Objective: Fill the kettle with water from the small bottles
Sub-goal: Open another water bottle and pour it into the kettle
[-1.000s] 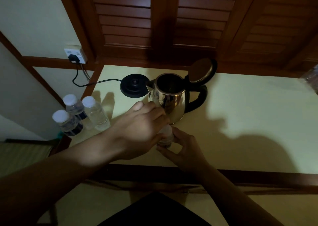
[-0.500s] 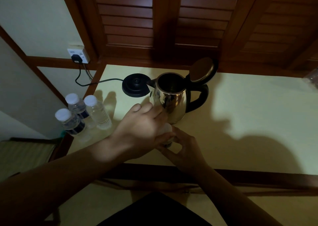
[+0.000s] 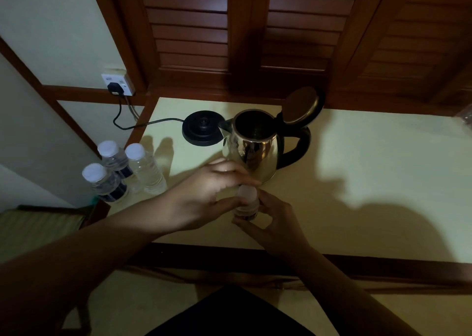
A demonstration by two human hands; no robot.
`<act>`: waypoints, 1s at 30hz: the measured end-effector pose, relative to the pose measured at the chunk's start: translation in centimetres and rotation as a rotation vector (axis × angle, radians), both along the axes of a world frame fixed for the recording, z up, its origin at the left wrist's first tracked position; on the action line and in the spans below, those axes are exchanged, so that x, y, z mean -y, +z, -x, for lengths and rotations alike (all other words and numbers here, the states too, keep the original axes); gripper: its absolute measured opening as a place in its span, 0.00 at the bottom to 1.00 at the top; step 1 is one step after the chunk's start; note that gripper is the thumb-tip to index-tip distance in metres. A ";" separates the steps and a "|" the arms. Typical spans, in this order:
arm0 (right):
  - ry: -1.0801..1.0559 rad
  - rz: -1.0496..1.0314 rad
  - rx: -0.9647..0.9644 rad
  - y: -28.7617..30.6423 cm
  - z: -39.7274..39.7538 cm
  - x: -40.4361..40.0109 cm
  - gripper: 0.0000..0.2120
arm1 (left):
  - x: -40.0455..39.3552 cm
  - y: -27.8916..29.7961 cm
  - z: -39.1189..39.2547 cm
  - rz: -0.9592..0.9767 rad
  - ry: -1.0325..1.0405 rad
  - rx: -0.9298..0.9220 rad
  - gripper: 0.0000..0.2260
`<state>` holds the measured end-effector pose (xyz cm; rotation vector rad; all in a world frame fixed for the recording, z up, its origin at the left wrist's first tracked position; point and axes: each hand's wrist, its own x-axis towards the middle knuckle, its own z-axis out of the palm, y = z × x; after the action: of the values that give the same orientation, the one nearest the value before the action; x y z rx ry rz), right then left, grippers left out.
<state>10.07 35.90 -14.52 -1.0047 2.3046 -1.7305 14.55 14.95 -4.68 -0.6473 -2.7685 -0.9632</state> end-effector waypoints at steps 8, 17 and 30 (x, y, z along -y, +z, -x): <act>-0.008 -0.010 -0.018 -0.2 0.0 0.0 0.23 | -0.7 -0.2 0.1 0.129 0.118 -0.059 0.17; -0.020 -0.032 0.005 -0.7 0.2 -0.3 0.26 | -1.1 0.4 -0.4 -0.059 0.108 0.156 0.29; -0.035 -0.054 0.018 -0.7 0.3 -0.1 0.29 | -0.4 -1.1 -1.0 -0.345 0.225 0.025 0.13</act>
<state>9.79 35.95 -15.23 -0.9415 2.3577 -1.6729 15.53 15.38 -5.79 -0.2675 -2.5301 -1.3541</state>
